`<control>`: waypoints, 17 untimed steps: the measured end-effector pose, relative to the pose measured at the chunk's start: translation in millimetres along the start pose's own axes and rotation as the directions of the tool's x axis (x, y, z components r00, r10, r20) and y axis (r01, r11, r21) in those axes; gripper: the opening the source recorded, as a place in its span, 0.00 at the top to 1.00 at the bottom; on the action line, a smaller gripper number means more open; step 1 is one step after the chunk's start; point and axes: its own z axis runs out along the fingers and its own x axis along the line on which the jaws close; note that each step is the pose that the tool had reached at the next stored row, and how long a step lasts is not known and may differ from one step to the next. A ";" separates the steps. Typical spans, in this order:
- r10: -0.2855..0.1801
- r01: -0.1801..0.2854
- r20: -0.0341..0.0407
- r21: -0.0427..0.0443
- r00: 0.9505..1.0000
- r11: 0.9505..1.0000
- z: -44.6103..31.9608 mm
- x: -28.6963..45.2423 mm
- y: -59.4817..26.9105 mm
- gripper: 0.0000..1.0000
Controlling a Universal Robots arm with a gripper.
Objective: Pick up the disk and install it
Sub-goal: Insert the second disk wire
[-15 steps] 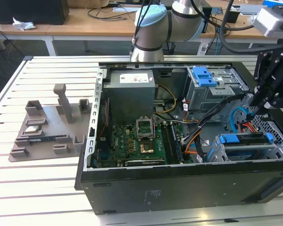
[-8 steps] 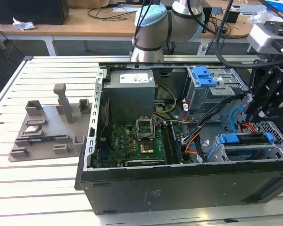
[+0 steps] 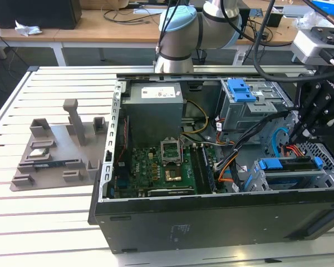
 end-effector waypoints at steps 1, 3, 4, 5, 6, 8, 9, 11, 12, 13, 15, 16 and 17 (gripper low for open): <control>0.000 0.000 0.000 0.000 1.000 1.000 0.0 0.0 0.0 0.84; 0.000 0.000 0.000 0.000 1.000 1.000 0.1 0.0 0.0 0.84; 0.000 0.000 0.000 0.000 1.000 1.000 0.1 0.0 0.0 0.84; 0.000 0.000 0.000 0.000 1.000 1.000 0.1 0.0 0.0 0.84; 0.000 0.000 0.000 0.000 1.000 1.000 0.1 0.0 0.0 0.84; 0.000 0.000 0.000 0.000 1.000 1.000 0.2 0.0 0.0 0.84; 0.000 0.000 0.000 0.000 1.000 1.000 0.2 0.0 0.0 0.84; 0.000 0.000 0.000 0.000 1.000 1.000 1.0 0.0 0.2 0.84; 0.000 0.000 0.000 0.000 1.000 1.000 1.8 0.0 0.3 0.84; 0.000 0.000 0.000 0.000 1.000 1.000 2.2 0.1 0.2 0.84; 0.000 0.000 0.000 0.000 1.000 1.000 3.4 0.1 0.4 0.84; 0.000 0.000 0.000 0.000 1.000 1.000 3.9 0.1 0.4 0.84; 0.000 0.000 0.000 0.000 1.000 1.000 4.4 0.1 0.4 0.84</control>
